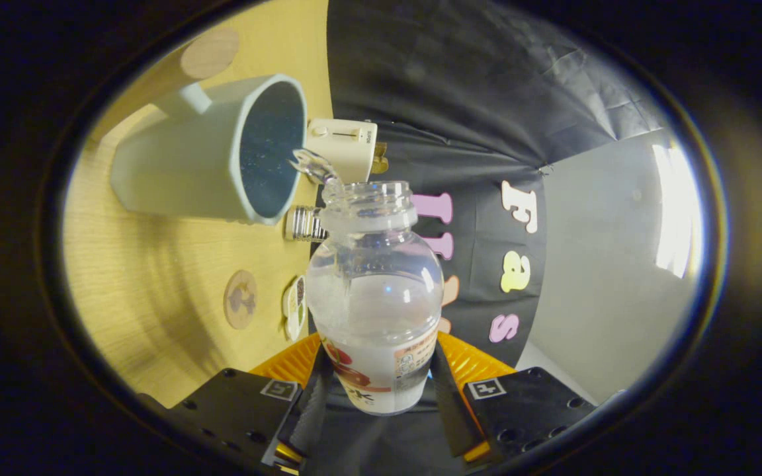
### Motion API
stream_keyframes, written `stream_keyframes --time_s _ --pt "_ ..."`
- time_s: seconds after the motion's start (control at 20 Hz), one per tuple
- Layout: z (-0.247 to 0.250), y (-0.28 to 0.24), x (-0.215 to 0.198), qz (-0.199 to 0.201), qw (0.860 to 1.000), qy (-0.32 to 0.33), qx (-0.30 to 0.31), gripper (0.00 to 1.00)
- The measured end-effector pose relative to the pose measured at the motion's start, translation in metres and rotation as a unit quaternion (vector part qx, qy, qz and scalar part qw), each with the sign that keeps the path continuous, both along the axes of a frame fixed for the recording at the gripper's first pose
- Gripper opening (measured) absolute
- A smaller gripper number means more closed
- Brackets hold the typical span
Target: Take the bottle from table, then pour the juice into the cup, finally place the bottle on the coaster
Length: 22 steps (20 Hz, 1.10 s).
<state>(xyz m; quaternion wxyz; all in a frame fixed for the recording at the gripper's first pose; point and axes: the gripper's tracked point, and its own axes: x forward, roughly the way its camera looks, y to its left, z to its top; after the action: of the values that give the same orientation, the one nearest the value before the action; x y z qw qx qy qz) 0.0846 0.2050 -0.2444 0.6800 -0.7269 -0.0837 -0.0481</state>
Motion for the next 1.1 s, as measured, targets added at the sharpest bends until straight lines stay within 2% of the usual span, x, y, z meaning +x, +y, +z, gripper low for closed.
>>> stream_keyframes --time_s 1.1 --pt "0.011 0.007 0.001 0.005 0.999 -0.013 -0.05 0.77"
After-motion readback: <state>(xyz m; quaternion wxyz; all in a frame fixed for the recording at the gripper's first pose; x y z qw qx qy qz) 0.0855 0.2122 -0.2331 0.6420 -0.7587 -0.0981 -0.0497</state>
